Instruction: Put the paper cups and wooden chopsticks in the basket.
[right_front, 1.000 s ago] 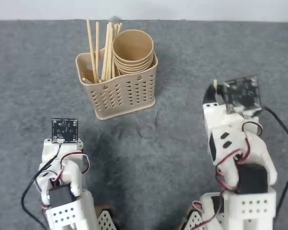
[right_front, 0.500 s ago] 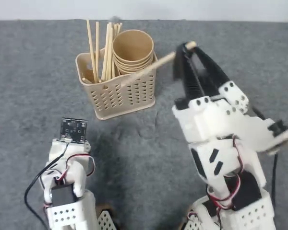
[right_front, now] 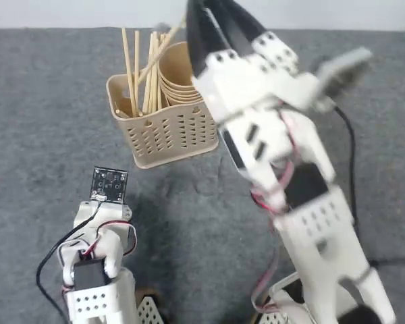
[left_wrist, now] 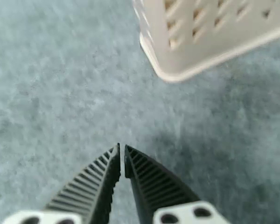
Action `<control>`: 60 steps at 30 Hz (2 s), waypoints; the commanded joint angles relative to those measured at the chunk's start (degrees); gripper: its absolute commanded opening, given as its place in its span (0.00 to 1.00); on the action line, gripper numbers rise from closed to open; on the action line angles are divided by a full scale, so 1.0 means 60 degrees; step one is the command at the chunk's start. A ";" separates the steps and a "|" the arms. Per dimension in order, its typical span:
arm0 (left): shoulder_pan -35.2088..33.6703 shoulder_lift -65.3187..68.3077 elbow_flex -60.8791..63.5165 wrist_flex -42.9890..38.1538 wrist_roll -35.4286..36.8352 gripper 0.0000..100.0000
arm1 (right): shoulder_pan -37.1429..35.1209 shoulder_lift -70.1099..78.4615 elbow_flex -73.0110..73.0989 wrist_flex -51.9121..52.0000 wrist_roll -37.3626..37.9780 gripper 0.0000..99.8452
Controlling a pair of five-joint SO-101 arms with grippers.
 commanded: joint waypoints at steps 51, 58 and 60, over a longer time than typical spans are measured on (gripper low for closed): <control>0.0015 0.0059 -0.0022 0.0821 -0.0044 0.01 | 0.6821 -0.9736 0.9451 0.8505 0.2813 0.01; -0.0015 0.0059 -0.0022 0.0821 -0.0044 0.01 | 0.6806 -1.2505 1.3289 0.7187 0.4161 0.01; -0.0015 0.0059 -0.0022 0.0821 -0.0029 0.01 | 0.6821 -1.2418 1.4081 0.7011 0.4586 0.01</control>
